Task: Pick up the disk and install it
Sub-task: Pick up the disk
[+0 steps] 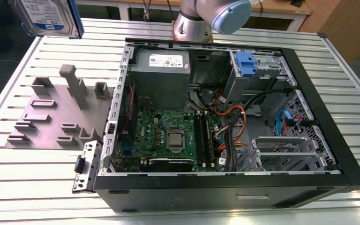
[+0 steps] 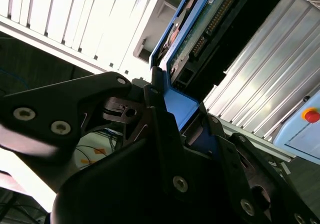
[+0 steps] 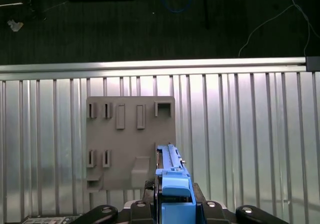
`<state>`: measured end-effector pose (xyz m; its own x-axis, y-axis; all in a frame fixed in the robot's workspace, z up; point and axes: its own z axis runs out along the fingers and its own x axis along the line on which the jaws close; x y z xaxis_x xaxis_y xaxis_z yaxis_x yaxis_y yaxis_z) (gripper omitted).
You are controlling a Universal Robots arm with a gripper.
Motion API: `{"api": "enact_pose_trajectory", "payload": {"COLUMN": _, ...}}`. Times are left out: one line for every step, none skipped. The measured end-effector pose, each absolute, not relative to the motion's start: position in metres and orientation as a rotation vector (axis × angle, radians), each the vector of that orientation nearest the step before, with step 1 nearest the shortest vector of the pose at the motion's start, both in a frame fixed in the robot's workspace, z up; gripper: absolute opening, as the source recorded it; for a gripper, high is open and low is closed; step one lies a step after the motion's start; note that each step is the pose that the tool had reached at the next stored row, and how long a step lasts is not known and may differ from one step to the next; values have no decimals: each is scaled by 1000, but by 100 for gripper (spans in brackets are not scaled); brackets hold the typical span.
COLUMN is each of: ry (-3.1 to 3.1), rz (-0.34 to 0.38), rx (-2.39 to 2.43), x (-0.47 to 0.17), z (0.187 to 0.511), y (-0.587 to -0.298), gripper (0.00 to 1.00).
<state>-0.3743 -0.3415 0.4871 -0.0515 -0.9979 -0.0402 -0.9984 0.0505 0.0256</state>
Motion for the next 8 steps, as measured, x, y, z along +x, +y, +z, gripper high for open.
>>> {"api": "enact_pose_trajectory", "payload": {"ry": 2268, "rz": 72, "rx": -2155, "x": -374, "z": 487, "y": -343, "gripper": 36}}
{"api": "enact_pose_trajectory", "payload": {"ry": 2268, "rz": 72, "rx": -2155, "x": -374, "z": 487, "y": -345, "gripper": 36}}
{"api": "enact_pose_trajectory", "payload": {"ry": 2268, "rz": 72, "rx": -2155, "x": -374, "z": 487, "y": -346, "gripper": 36}}
{"api": "enact_pose_trajectory", "payload": {"ry": 2268, "rz": 72, "rx": -2155, "x": -374, "z": 487, "y": -348, "gripper": 36}}
{"api": "enact_pose_trajectory", "payload": {"ry": 2269, "rz": 72, "rx": -2155, "x": -374, "z": 487, "y": -350, "gripper": 36}}
{"api": "enact_pose_trajectory", "payload": {"ry": 2269, "rz": 72, "rx": -2155, "x": -374, "z": 487, "y": -352, "gripper": 36}}
{"api": "enact_pose_trajectory", "payload": {"ry": 2269, "rz": 72, "rx": -2155, "x": -374, "z": 487, "y": -354, "gripper": 36}}
{"api": "enact_pose_trajectory", "payload": {"ry": 2268, "rz": 72, "rx": -2156, "x": -374, "z": 487, "y": -356, "gripper": 36}}
